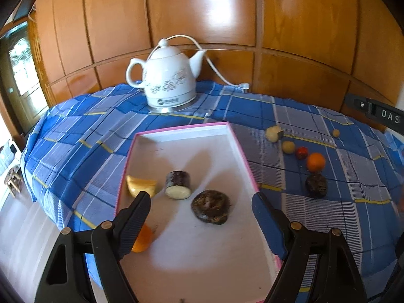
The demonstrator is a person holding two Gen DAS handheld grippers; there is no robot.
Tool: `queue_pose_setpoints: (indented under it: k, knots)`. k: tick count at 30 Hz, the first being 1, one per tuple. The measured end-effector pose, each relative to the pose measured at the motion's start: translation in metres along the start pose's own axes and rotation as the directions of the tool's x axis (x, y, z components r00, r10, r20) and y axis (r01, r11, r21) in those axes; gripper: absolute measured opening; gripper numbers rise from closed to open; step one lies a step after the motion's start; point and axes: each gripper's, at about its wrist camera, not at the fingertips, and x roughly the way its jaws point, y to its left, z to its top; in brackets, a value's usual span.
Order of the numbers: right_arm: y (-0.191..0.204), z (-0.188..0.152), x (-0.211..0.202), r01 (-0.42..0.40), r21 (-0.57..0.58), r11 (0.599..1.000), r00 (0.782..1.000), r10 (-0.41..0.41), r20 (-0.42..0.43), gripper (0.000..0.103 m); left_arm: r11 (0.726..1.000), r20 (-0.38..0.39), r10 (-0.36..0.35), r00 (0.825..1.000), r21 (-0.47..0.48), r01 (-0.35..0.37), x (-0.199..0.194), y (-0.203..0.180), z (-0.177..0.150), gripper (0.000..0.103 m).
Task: Organize fruits
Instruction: 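Withdraw both tools from the tray toward the fruits on the cloth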
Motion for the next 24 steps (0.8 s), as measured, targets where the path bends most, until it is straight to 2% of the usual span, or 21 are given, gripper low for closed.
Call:
queue_pose_setpoints:
  k: [9,13,16,19,24]
  knots:
    - [-0.023,0.009,0.0,0.031,-0.028,0.999,1.0,-0.031,0.003,0.055,0.997,-0.001,-0.045,0.999,0.058,0.045,0.003,-0.03,0.012,0.083]
    - [-0.034,0.013,0.004,0.025,-0.063,0.998,0.999,-0.026,-0.027,0.056,0.994,-0.01,-0.078,0.997,0.079,0.079,0.007,-0.046,0.018,0.083]
    - [-0.049,0.014,0.018,-0.015,-0.086,0.996,0.994,0.006,-0.107,0.056,0.989,-0.013,-0.103,0.995,0.107,0.104,0.01,-0.061,0.022,0.083]
    - [-0.074,0.009,0.041,-0.05,-0.069,0.996,0.978,0.035,-0.207,0.056,0.983,-0.037,-0.133,0.99,0.123,0.137,0.015,-0.072,0.024,0.083]
    - [-0.13,-0.019,0.079,0.009,0.04,0.999,0.946,0.004,-0.323,0.056,0.972,-0.099,-0.173,0.98,0.143,0.186,0.03,-0.091,0.024,0.082]
